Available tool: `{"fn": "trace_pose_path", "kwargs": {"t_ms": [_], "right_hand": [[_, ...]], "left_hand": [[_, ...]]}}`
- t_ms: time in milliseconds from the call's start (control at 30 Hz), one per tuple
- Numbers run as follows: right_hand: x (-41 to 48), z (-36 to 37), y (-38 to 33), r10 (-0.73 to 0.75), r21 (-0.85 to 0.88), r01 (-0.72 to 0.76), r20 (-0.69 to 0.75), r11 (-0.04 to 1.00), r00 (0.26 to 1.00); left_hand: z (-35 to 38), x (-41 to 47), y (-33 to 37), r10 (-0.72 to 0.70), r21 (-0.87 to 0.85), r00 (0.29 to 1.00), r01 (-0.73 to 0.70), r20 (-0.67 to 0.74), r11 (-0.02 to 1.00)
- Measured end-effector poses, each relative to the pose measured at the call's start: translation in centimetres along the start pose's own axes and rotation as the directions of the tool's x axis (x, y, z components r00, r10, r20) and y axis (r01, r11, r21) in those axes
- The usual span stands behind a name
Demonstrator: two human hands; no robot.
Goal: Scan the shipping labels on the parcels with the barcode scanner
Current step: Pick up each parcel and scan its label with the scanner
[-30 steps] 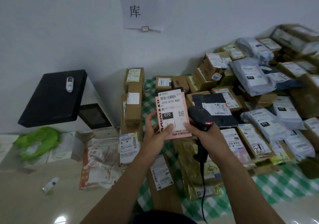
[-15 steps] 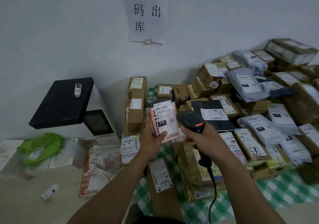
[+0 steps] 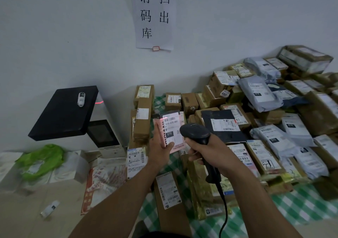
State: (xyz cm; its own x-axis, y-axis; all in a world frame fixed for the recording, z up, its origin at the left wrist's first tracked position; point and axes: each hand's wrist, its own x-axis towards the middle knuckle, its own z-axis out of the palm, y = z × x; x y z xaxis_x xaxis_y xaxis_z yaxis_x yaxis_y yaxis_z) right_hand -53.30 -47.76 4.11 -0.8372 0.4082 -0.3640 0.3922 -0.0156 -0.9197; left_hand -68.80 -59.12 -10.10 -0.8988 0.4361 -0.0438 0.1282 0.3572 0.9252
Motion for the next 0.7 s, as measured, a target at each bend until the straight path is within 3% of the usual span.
{"fn": "trace_pose_path", "kwargs": {"t_ms": [500,700], "right_hand": [[1.3,-0.5,0.5,0.076,0.023,-0.077,0.017,0.997,0.997],[1.7,-1.1,2.3,0.101,0.018,-0.100,-0.021,0.995,0.995]], "left_hand": [[0.8,1.7,-2.7,-0.018,0.039,0.999,0.017,0.039,0.999],[1.9,-0.4,-3.9,-0.175,0.315,0.971,0.118,0.161,0.942]]}}
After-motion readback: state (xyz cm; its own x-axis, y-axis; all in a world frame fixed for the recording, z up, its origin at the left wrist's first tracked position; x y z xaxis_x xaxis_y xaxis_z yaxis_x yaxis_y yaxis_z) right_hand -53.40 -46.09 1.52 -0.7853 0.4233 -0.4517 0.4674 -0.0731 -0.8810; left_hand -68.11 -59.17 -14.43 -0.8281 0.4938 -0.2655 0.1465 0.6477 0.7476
